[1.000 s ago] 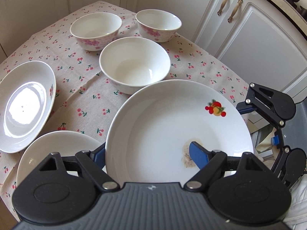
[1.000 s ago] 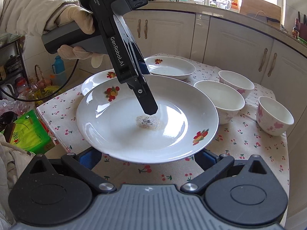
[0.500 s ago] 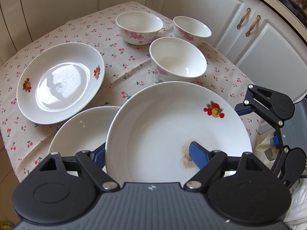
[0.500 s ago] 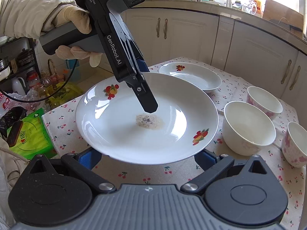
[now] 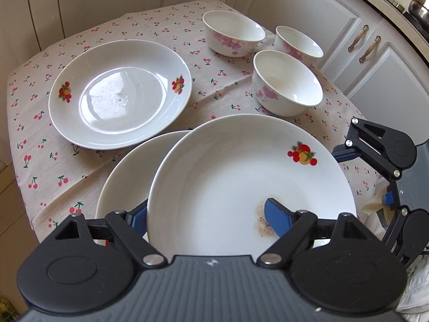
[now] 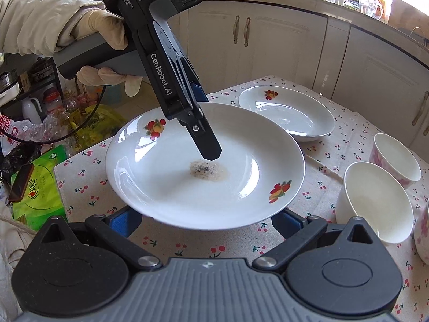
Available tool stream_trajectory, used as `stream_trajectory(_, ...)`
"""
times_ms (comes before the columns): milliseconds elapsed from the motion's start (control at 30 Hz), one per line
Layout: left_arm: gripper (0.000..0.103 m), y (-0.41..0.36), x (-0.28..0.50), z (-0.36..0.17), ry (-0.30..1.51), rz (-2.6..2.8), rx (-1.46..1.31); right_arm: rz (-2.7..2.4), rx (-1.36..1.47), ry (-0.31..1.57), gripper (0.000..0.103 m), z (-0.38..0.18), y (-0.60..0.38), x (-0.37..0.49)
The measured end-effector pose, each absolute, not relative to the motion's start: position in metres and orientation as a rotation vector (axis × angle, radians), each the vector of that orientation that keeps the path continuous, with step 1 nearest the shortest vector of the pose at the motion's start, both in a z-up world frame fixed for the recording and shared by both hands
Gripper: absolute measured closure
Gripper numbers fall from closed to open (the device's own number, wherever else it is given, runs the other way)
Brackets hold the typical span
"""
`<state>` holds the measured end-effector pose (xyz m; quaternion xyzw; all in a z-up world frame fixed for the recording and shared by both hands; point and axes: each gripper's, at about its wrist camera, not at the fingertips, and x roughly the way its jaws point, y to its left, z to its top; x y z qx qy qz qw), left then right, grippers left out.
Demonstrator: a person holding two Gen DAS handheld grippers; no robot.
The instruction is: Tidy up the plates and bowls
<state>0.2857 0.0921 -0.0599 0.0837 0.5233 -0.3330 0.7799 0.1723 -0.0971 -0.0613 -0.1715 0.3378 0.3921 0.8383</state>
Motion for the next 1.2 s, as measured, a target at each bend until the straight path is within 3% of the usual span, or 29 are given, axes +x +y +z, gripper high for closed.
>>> stream_trajectory(1200,0.017,0.096,0.302,-0.075,1.168,-0.662,0.236,0.797,-0.437,0.769,0.0,-0.061,-0.069,0.18)
